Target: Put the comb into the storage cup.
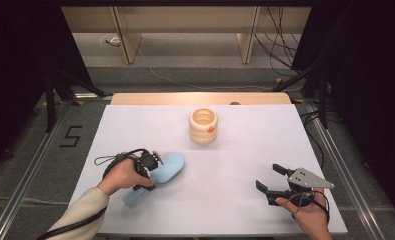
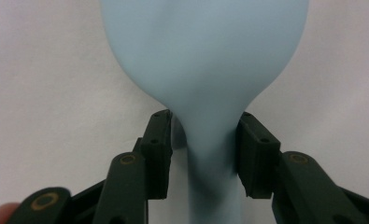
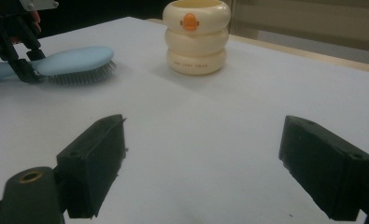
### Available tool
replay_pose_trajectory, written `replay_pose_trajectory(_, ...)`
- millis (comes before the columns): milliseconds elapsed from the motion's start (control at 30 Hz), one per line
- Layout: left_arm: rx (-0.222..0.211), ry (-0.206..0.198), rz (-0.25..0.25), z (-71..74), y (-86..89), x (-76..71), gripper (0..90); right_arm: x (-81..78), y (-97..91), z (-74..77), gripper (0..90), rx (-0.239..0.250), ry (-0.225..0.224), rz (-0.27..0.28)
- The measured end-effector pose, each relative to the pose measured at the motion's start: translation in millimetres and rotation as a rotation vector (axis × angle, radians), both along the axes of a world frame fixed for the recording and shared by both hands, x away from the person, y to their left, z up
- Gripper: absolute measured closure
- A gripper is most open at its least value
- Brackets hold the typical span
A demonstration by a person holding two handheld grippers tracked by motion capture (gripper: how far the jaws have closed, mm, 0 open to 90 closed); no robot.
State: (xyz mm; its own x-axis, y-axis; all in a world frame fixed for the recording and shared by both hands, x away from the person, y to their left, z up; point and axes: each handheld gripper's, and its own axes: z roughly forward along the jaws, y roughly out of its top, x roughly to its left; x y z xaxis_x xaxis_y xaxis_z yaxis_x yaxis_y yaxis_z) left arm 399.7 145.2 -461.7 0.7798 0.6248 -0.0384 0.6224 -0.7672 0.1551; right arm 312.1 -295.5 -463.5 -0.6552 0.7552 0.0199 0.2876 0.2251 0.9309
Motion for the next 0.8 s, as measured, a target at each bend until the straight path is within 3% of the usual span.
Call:
replay_pose_trajectory(400, 0.010, 0.015, 0.001, 0.1, -3.8, 1.2, 65.8, 0.1, 0.0, -0.1, 15.7, -0.003, 0.002, 0.001)
replay_pose_trajectory(800, 0.031, 0.040, -0.002, 0.7, -6.8, 5.7, 64.2, 0.4, -0.1, -0.8, 15.7, -0.011, 0.005, 0.004)
